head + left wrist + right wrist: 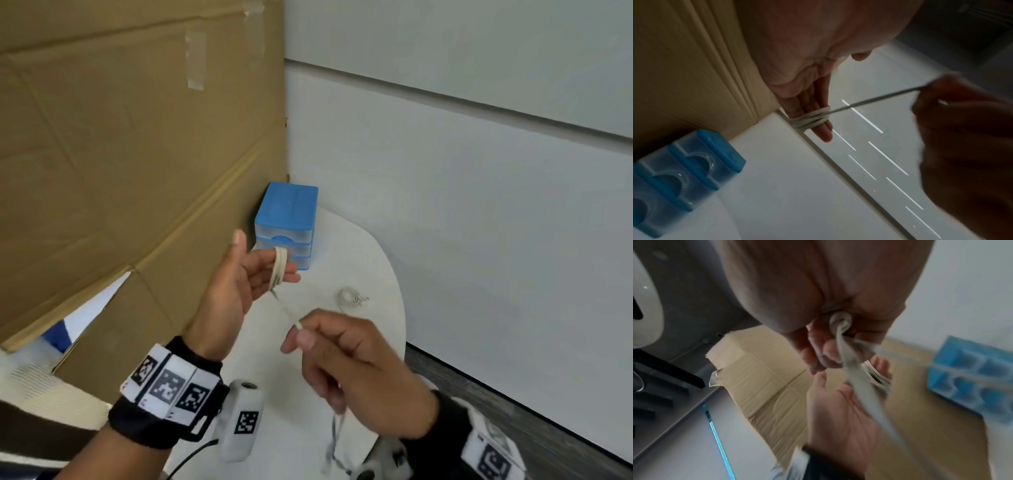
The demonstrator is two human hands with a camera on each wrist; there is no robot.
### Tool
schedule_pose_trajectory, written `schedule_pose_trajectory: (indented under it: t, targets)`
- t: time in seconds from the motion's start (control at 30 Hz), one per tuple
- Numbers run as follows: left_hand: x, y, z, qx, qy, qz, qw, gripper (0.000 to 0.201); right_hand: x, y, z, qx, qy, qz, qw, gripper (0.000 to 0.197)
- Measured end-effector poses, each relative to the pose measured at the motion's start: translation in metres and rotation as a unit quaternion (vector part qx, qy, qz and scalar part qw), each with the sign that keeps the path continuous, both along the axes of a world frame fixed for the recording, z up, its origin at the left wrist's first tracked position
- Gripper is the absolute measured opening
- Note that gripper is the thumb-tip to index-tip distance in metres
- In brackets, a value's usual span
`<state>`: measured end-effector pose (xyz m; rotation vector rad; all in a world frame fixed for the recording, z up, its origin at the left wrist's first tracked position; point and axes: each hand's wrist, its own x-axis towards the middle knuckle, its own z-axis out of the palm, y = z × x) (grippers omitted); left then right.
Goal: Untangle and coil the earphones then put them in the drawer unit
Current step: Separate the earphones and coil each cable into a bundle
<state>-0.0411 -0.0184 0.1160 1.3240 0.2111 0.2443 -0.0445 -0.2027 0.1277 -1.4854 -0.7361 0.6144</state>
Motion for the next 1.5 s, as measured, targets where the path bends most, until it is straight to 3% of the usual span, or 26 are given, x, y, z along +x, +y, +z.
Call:
schedule_pose_trajectory:
  t: [0.17, 0.3, 0.4, 0.5, 0.67, 0.73, 0.87, 1.0, 1.17, 1.37, 1.5]
  targets:
    - [-0.012, -0.015, -0.01, 0.078, -0.021, -0.072, 0.994, 0.074, 0.035, -0.001, 0.032, 0.066, -0.075, -0.101, 0.99, 0.017]
    - [-0.022, -0.017, 0.0, 0.026, -0.026, -0.11, 0.993, 0.06, 0.077, -0.007, 0.024, 0.008, -0.103, -0.182, 0.978, 0.021]
    - [-0.027, -0.013, 0.01, -0.036, -0.059, -0.122, 0.99, 0.052, 0.081, -0.007, 0.007, -0.028, -0.112, -0.149, 0.982, 0.011]
    - [-0.029, -0.01, 0.018, -0.042, -0.077, -0.113, 0.99, 0.051, 0.071, -0.008, -0.008, -0.033, -0.107, -0.097, 0.989, 0.007]
    - [-0.032, -0.01, 0.04, -0.124, -0.099, -0.082, 0.984, 0.028, 0.059, -0.005, -0.021, 0.05, 0.023, -0.094, 0.994, 0.013]
    - [-0.03, -0.007, 0.048, -0.169, -0.107, -0.062, 0.978, 0.028, 0.05, -0.003, -0.025, 0.077, 0.059, -0.095, 0.991, 0.003]
    - [-0.023, -0.005, 0.048, -0.184, -0.121, -0.035, 0.975, 0.034, 0.023, -0.001, -0.033, 0.06, 0.113, -0.03, 0.991, 0.011]
    - [-0.017, -0.012, 0.036, -0.159, -0.108, 0.004, 0.981, 0.037, -0.001, -0.004, -0.023, 0.023, 0.099, 0.039, 0.994, 0.018]
    - [-0.02, -0.022, 0.021, -0.085, -0.107, 0.04, 0.99, 0.04, -0.007, -0.016, 0.003, 0.011, 0.059, 0.033, 0.998, 0.02]
    - [-0.013, -0.014, 0.033, -0.207, -0.083, 0.041, 0.974, 0.025, -0.01, -0.023, -0.001, -0.064, -0.031, 0.032, 0.997, 0.017]
    - [-0.018, 0.008, 0.047, -0.271, -0.053, 0.013, 0.961, 0.019, 0.004, -0.025, -0.031, -0.101, -0.016, -0.092, 0.991, 0.024]
